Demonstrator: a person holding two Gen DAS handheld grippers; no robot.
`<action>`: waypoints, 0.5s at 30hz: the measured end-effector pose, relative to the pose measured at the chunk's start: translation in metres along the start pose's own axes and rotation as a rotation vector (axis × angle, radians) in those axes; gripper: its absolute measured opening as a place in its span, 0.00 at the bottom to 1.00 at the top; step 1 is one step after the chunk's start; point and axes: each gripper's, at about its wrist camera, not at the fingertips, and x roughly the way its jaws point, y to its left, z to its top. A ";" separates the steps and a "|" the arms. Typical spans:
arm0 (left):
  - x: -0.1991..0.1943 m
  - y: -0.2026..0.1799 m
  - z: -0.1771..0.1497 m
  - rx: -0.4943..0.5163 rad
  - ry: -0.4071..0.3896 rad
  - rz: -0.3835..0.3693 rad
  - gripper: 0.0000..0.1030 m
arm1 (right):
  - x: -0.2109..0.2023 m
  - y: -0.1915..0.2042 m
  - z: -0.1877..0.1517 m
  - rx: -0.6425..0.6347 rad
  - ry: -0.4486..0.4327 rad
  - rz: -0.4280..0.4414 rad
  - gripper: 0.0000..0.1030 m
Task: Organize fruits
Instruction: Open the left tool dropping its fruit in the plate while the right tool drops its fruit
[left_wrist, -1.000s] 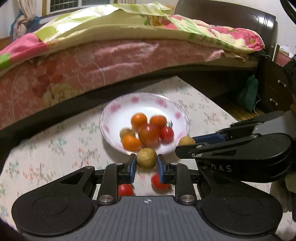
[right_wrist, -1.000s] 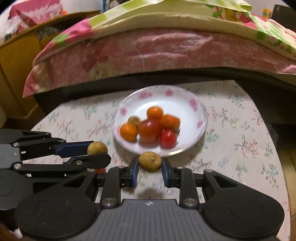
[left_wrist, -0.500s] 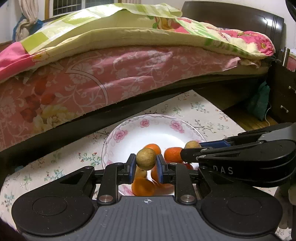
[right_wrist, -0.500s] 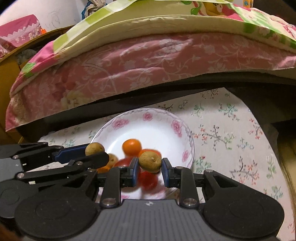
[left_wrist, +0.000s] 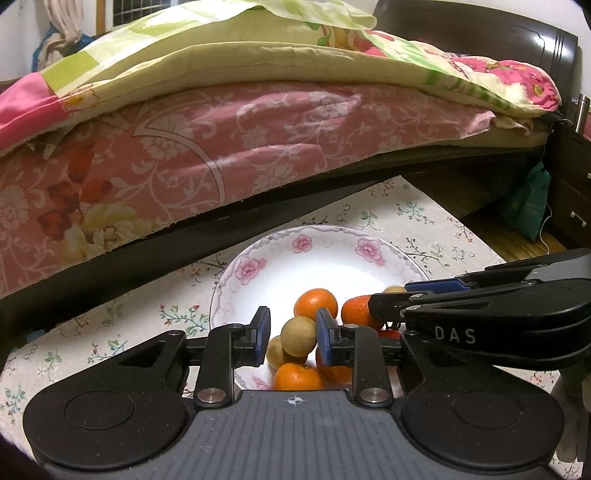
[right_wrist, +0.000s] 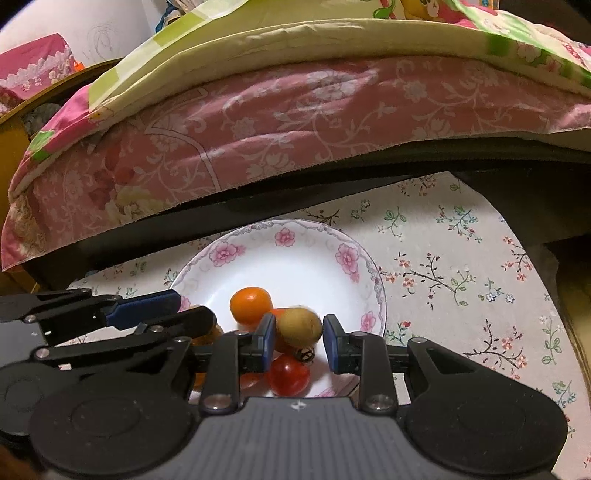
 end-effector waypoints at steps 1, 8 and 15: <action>0.000 0.000 0.000 0.002 0.000 0.001 0.35 | 0.000 -0.001 0.000 0.003 0.002 0.000 0.27; -0.004 0.002 0.001 -0.002 -0.008 0.006 0.40 | -0.001 -0.002 0.001 0.009 -0.004 -0.004 0.29; -0.014 0.006 0.004 -0.001 -0.018 0.014 0.42 | -0.008 -0.006 0.002 0.022 -0.033 -0.020 0.31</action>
